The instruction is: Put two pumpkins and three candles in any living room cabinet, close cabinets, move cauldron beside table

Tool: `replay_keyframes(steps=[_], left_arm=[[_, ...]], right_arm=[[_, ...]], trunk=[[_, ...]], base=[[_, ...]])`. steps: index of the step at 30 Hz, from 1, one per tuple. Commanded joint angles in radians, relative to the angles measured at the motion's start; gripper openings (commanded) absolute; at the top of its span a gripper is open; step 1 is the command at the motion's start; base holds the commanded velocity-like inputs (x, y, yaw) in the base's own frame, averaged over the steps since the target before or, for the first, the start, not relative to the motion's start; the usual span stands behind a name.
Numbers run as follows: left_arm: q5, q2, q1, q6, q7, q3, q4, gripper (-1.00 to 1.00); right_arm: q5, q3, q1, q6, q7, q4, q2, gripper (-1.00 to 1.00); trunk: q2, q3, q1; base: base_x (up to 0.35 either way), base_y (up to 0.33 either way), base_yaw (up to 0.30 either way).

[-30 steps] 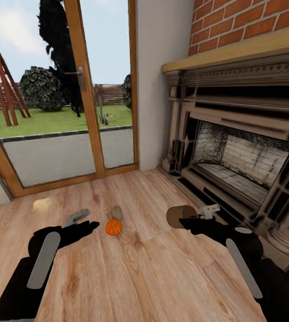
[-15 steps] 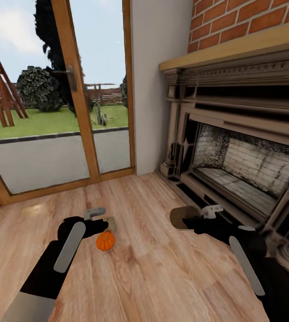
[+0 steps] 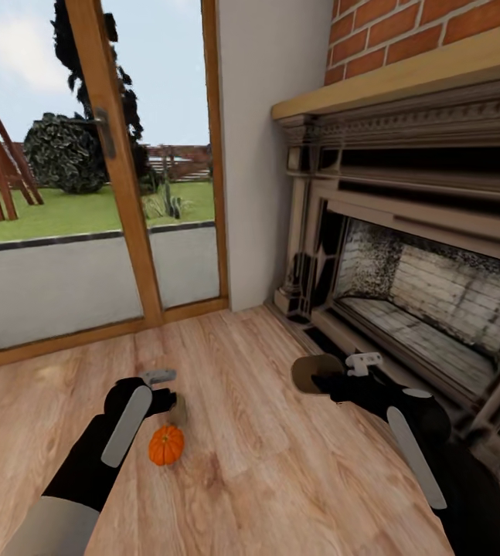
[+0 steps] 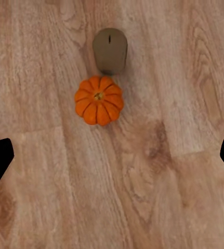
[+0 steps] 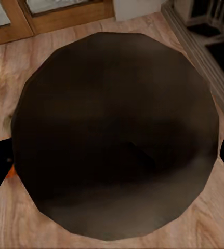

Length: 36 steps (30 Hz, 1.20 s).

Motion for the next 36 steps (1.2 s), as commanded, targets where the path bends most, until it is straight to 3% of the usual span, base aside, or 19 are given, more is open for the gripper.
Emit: replay_keyframes(steps=[1, 4, 8, 24, 29, 34, 36], left_arm=[[0.008, 0.001, -0.001, 0.001, 0.015, -0.002, 0.001, 1.0], [0.003, 0.003, -0.003, -0.005, 0.028, -0.001, 0.006, 1.0], [0.004, 0.006, -0.003, -0.014, 0.028, 0.001, 0.023, 1.0], [0.008, 0.0, -0.023, -0.084, 0.014, -0.006, 0.172, 1.0], [0.004, -0.004, -0.044, -0.107, -0.058, -0.01, 0.227, 1.0], [0.004, -0.005, -0.056, -0.118, -0.08, -0.01, 0.267, 1.0], [0.005, -0.007, -0.077, -0.163, -0.085, -0.011, 0.318, 1.0]], right_arm=[[0.003, 0.0, -0.001, 0.005, -0.012, -0.001, 0.005, -1.0], [0.002, 0.002, 0.0, 0.005, -0.081, -0.001, 0.021, -1.0], [0.001, 0.003, 0.0, 0.002, -0.109, -0.001, 0.028, -1.0], [0.001, 0.001, 0.002, 0.003, -0.112, -0.001, 0.029, -1.0], [0.0, 0.0, 0.005, 0.001, -0.112, -0.001, 0.029, -1.0], [0.0, 0.004, 0.006, 0.002, -0.112, -0.001, 0.031, -1.0], [0.0, 0.005, 0.006, 0.002, -0.112, -0.001, 0.03, -1.0]], trunk=[[0.0, -0.001, 0.0], [0.0, -0.001, 0.0], [0.0, -0.001, 0.0], [0.0, -0.001, 0.0], [0.0, -0.001, 0.0], [0.0, -0.001, 0.0], [0.0, -0.001, 0.0]], base=[[0.34, -0.018, 0.0], [0.339, 0.045, 0.0], [0.331, 0.119, 0.0], [0.309, 0.172, 0.0], [0.298, 0.171, 0.0], [0.307, 0.106, 0.0], [0.226, 0.037, 0.0]])
